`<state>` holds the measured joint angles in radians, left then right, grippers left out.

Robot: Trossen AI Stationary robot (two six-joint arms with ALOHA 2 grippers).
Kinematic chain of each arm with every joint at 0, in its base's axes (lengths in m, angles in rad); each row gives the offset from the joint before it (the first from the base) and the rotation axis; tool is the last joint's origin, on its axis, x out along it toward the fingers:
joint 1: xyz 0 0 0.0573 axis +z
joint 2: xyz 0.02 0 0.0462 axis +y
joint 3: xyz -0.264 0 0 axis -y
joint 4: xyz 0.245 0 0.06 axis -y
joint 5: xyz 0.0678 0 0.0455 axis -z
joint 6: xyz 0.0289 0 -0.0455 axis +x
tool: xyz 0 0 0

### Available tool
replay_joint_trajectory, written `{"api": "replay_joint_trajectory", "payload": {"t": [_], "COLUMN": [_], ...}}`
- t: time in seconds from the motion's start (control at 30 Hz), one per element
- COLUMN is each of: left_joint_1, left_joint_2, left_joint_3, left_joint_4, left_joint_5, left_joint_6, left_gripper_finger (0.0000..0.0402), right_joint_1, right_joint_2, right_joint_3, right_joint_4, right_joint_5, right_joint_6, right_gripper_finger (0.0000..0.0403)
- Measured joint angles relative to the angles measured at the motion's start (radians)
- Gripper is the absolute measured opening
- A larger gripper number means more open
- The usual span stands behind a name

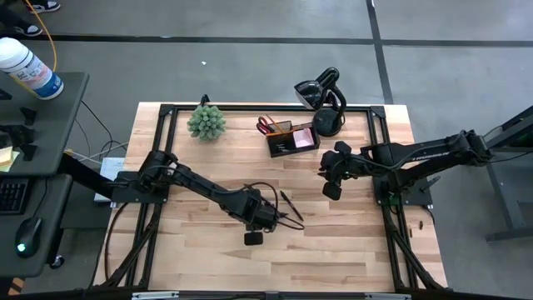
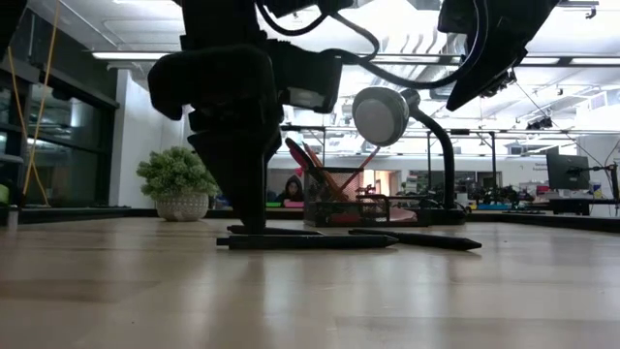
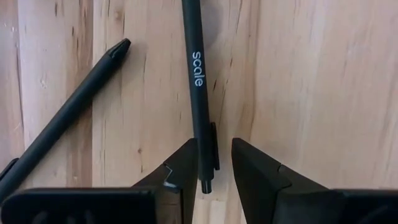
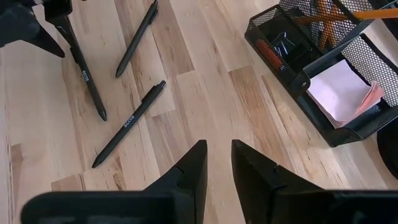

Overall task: Pick and place office supplies into organizer
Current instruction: Put the bottom black pen into the black desk organizer

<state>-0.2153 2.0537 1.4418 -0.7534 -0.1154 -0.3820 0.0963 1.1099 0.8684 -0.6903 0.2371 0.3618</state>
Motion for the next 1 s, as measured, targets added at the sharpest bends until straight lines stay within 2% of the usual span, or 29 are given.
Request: {"api": "replay_joint_trajectory", "payload": {"t": [0.53, 0.77, 1.0], "left_joint_1": [0.007, 0.012, 0.028], "left_joint_2": [0.0, 0.0, 0.03], "left_joint_3": [-0.03, -0.03, -0.028], "left_joint_4": [0.009, 0.066, 0.078], "left_joint_5": [-0.008, -0.007, 0.048], "left_joint_6": [-0.016, -0.01, -0.007], "left_gripper_finger": [0.0085, 0.0085, 0.0085], "right_joint_1": [0.0, 0.0, 0.0], "right_joint_2": [0.0, 0.002, 0.002], "right_joint_3": [0.0, 0.0, 0.0], "right_joint_4": [0.007, 0.008, 0.014], "right_joint_5": [0.0, 0.0, 0.0], "right_joint_6": [0.006, 0.008, 0.008], "right_gripper_finger": [0.0067, 0.0067, 0.0067]}}
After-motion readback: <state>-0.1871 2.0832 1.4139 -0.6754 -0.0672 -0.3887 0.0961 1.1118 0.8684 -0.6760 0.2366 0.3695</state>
